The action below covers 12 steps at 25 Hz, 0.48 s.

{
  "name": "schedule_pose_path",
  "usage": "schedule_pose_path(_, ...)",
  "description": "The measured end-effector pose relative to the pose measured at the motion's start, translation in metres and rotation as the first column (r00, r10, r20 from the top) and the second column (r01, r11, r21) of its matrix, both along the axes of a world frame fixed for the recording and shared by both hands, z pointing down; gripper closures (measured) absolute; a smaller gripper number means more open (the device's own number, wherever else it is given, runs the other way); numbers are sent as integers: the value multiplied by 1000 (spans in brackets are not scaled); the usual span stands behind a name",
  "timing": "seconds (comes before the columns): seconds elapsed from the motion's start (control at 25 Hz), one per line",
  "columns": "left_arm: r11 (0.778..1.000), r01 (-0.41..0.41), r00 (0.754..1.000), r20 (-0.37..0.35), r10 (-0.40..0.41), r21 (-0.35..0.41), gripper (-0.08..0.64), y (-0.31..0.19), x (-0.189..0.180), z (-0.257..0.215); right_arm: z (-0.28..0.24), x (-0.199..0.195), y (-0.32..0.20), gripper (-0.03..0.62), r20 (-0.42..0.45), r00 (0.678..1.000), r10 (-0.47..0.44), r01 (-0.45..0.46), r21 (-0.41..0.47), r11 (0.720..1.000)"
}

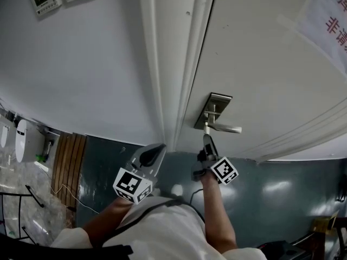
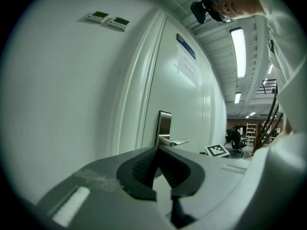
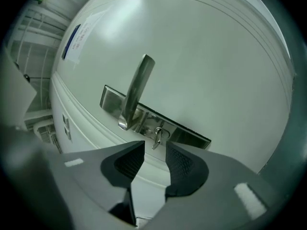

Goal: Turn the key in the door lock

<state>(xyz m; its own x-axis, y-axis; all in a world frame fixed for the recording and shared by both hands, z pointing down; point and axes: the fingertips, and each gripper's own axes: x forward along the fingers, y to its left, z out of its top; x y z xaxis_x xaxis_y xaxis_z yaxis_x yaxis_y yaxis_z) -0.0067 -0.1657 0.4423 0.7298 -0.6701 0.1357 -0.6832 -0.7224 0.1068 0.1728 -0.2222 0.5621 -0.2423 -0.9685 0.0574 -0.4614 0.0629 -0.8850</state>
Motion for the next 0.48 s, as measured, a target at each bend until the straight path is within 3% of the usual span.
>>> schedule_pose_path(0.48, 997, 73, 997, 30, -73, 3, 555, 2, -12, 1, -3, -2, -24, 459, 169, 984, -51, 37, 86, 996)
